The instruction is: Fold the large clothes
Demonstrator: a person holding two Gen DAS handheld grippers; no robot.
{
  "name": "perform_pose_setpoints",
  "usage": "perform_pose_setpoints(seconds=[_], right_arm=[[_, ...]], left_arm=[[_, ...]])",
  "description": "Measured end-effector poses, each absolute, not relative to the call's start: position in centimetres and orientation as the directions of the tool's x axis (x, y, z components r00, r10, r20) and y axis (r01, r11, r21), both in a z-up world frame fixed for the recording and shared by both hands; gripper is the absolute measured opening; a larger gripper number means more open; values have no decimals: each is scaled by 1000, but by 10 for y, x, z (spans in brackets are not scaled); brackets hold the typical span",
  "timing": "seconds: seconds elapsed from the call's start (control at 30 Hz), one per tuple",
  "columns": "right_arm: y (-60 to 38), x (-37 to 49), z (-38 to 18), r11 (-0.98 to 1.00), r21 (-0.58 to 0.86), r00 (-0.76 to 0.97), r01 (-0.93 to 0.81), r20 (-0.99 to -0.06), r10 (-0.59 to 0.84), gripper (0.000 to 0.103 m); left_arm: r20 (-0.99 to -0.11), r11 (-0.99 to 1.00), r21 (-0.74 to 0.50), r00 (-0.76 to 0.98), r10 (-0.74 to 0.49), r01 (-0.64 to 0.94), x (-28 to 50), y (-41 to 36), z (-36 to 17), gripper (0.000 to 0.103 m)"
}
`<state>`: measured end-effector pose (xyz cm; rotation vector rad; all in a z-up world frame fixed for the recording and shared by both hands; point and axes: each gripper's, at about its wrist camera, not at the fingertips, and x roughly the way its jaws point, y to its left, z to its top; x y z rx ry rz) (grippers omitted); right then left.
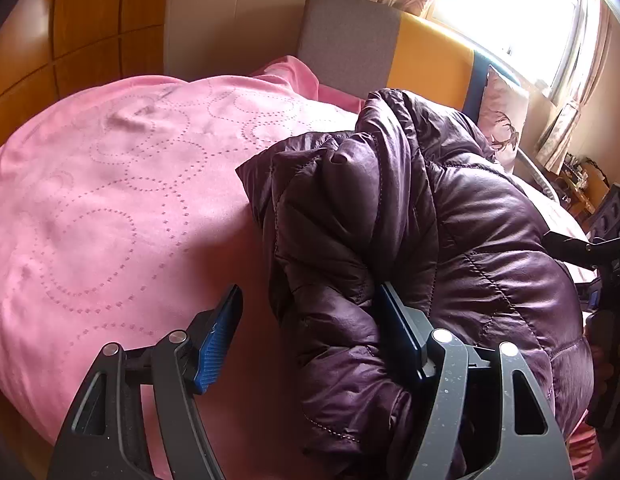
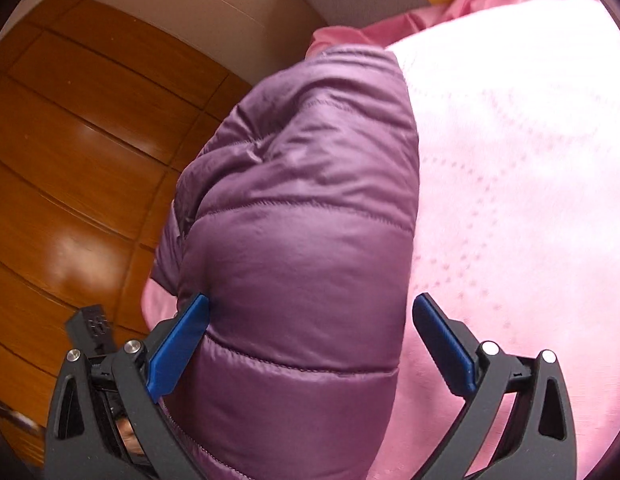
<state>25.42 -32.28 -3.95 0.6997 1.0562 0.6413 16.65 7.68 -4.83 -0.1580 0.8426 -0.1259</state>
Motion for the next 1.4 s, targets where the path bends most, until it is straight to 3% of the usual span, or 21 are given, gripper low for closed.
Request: perform_pose_setpoints(seconds=[0.2,0.43,0.53,0.6,0.67,0.7,0.83,0.97,1.17,1.4], right_arm=[[-320,261,-57,536,835,310,-128,-479,821,101],[-302,267,-57,522,836,270,-171,-470,841,101],[-290,272,-53,520,833,256,-187,-470,845,93],[-282,270,-45,536,817,267,-211,-479,836,82],[-279,265,-38,548,804,283,-230,-483,828,72],[-277,262,-33,555,796,291,-242,-486,824,68],[-275,246,-15,573,769,326,-284,-485,812,61],[-284,227,1,592,747,374,-304,-478,795,58],[-330,203,23,653,708,503,-269,-475,722,57],[-424,174,21,729,672,658,-126,-493,568,57]], left_arm=[[-726,963,-263,647,-231,49,170,86,-56,68],[-718,946,-319,639,-277,53,173,92,-62,68],[-716,938,-344,631,-298,52,174,94,-66,68],[-714,922,-384,618,-329,48,176,99,-69,68],[-691,886,-459,603,-400,62,177,105,-74,62],[-678,870,-489,597,-430,72,177,106,-75,54],[-627,819,-561,585,-514,119,173,103,-74,45],[-571,757,-634,564,-596,158,171,92,-72,43],[-533,700,-663,489,-691,266,186,21,-58,43],[-583,677,-579,349,-733,454,225,-120,-37,43]])
